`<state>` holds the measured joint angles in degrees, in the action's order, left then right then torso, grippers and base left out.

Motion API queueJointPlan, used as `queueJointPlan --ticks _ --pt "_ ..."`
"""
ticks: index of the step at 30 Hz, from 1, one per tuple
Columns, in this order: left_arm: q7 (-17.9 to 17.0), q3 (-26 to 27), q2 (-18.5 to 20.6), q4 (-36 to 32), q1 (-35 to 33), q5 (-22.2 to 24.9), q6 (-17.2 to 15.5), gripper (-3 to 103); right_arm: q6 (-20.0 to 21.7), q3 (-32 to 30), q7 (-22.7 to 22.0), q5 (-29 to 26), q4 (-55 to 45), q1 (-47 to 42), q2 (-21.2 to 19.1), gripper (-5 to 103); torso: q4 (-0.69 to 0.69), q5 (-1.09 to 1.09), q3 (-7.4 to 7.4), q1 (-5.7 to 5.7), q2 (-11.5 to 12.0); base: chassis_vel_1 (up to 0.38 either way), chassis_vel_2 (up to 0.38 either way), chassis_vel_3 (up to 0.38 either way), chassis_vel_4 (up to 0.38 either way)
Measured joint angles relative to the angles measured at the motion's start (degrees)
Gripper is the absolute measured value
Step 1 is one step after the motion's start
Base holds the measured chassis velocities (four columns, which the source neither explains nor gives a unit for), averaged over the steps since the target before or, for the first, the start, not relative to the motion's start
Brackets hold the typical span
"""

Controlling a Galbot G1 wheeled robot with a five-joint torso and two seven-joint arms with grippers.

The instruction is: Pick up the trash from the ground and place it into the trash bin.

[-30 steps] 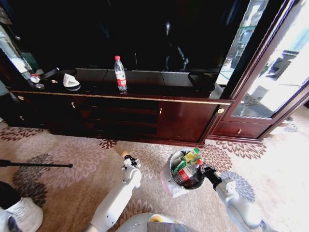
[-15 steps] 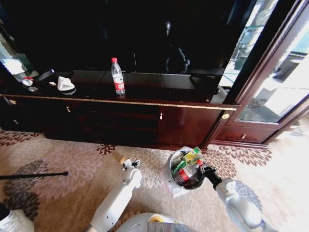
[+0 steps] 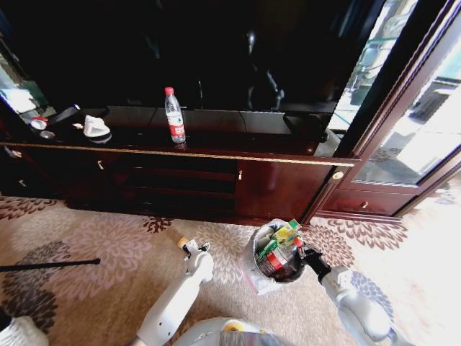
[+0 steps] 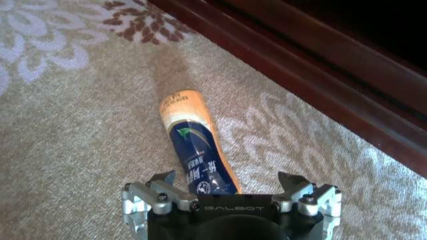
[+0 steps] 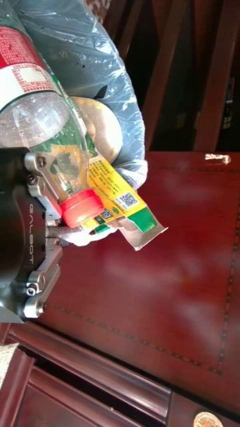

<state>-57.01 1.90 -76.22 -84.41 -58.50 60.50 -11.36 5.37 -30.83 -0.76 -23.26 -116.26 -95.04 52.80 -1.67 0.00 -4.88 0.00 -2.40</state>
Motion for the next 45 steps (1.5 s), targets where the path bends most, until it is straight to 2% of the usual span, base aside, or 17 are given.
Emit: queueJointPlan --ticks 45 --pt "0.11 0.01 0.02 -0.01 0.00 -0.18 0.03 100 0.05 0.00 -0.04 -0.04 0.00 0.00 0.00 2 0.00 0.00 0.00 0.00 0.00 0.000 0.000 0.000 0.000"
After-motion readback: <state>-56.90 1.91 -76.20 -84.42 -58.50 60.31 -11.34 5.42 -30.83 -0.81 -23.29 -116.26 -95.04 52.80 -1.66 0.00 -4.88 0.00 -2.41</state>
